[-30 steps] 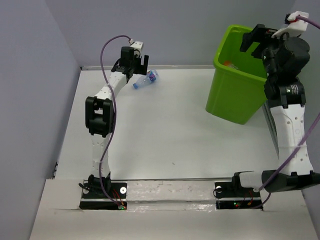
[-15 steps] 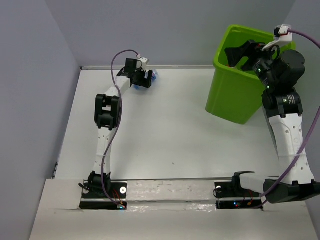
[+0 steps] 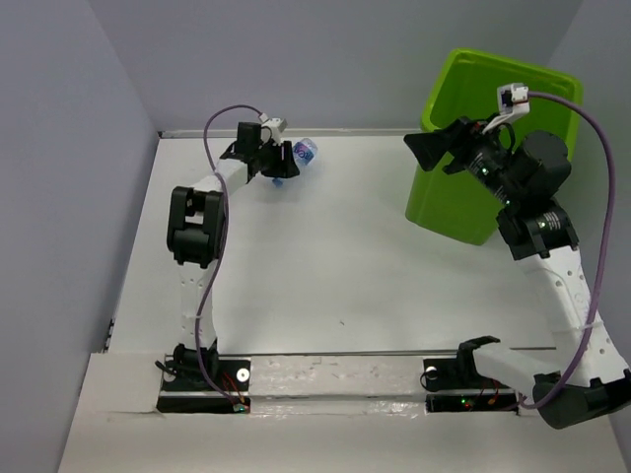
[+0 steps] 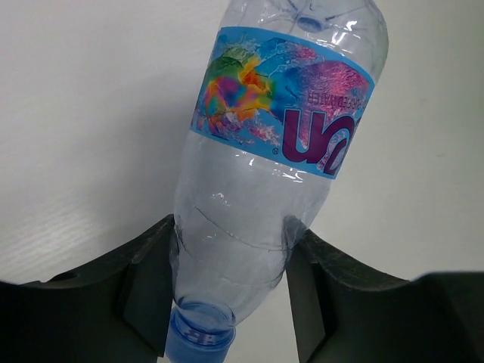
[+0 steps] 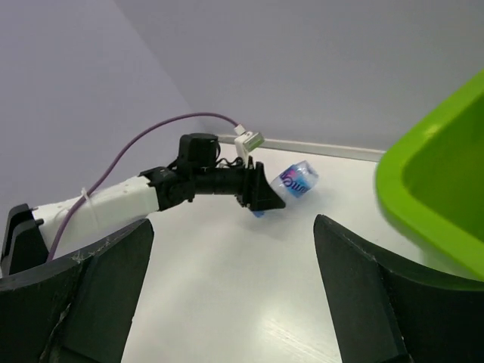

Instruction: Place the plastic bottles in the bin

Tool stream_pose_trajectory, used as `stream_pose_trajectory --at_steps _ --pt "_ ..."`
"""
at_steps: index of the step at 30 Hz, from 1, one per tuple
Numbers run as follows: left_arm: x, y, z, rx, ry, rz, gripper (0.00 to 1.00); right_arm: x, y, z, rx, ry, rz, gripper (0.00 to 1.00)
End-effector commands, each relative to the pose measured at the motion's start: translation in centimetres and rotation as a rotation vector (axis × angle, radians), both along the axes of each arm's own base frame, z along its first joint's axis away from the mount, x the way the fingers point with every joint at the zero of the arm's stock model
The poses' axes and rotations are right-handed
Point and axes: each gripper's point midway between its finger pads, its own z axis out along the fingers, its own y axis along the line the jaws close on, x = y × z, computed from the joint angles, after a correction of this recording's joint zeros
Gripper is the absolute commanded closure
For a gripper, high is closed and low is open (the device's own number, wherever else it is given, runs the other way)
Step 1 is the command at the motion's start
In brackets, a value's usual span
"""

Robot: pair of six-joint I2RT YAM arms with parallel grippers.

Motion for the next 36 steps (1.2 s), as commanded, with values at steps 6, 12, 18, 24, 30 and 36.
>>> stream_pose_trajectory --at_steps 6,12,18,24,30,36 --pt "-14.6 -10.8 26.9 -0.632 -0.300 -0.286 0.65 -3.9 7.5 -1.7 0.114 0.042 0.233 0.04" --pt "-26.3 -14.9 29.6 -0.731 -0.305 -0.412 0.65 -4.0 9.6 -5.2 0.125 0.138 0.299 0.00" --pt "-32.8 -16.3 32.0 -0.792 -0.313 -0.533 0.64 -4.8 9.2 -5.2 0.130 0.129 0.286 0.00" --pt "-35.4 -16.8 33.3 -0.805 -0.322 -0.613 0.51 -4.8 9.2 -5.1 0.141 0.122 0.286 0.13" --pt "-36.2 -16.8 34.7 -0.825 -0.340 -0.632 0.16 -4.4 8.5 -4.0 0.146 0.096 0.238 0.64" --pt "-36.1 -15.0 35.3 -0.782 -0.401 -0.538 0.01 -4.4 4.9 2.0 0.097 -0.045 0.065 0.69"
